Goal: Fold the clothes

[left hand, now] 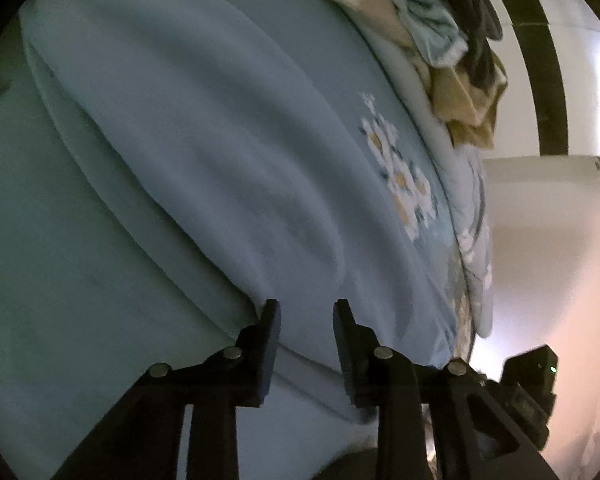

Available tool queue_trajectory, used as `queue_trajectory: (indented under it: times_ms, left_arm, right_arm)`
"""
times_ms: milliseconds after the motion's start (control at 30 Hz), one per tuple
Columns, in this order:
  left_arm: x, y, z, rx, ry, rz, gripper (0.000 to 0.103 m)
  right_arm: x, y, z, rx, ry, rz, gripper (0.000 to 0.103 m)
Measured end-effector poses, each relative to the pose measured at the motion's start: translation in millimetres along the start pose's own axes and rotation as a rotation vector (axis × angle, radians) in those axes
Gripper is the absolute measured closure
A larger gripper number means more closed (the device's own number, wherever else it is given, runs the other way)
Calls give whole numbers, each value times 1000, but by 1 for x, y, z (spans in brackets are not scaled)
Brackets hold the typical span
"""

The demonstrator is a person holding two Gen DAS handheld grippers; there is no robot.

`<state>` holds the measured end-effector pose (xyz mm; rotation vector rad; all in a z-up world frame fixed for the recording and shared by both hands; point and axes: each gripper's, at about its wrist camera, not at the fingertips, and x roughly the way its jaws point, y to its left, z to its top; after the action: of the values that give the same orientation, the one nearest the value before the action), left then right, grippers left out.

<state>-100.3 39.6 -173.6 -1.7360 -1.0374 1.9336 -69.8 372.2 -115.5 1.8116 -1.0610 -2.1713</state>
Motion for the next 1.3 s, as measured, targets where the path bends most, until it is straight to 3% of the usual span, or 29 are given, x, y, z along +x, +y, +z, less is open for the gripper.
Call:
queue_trajectory:
  times_ms: [267, 400, 533, 700, 767, 800, 833, 1033, 1200, 1300]
  left_arm:
    - [-5, 10, -2, -42, -2, -14, 70]
    - [-21, 19, -2, -64, -56, 19, 64]
    - [-17, 29, 2, -123, -62, -24, 63]
    - [-14, 24, 5, -118, -89, -34, 66]
    - [-14, 20, 5, -97, -103, -12, 73]
    - [-15, 19, 5, -92, -111, 1, 91]
    - [-15, 19, 4, -90, -117, 9, 100]
    - [-34, 14, -7, -69, -183, -37, 100]
    - [-23, 41, -14, -100, -133, 45, 100]
    - [-20, 49, -14, -133, -128, 11, 99]
  right_arm:
    - [8, 2, -7, 24, -27, -10, 54]
    - [8, -1, -10, 43, -53, -11, 54]
    - [8, -4, -13, 62, -79, -11, 54]
    - [8, -7, -16, 86, -109, -11, 54]
    - [9, -9, -15, 93, -107, -7, 54]
    - [9, -10, -15, 100, -105, -5, 54]
    - [10, -12, -15, 108, -102, -2, 54]
    - [9, -15, -15, 126, -106, 21, 54]
    - [14, -18, -13, 146, -79, 11, 54]
    - [18, -20, -12, 160, -53, -1, 54]
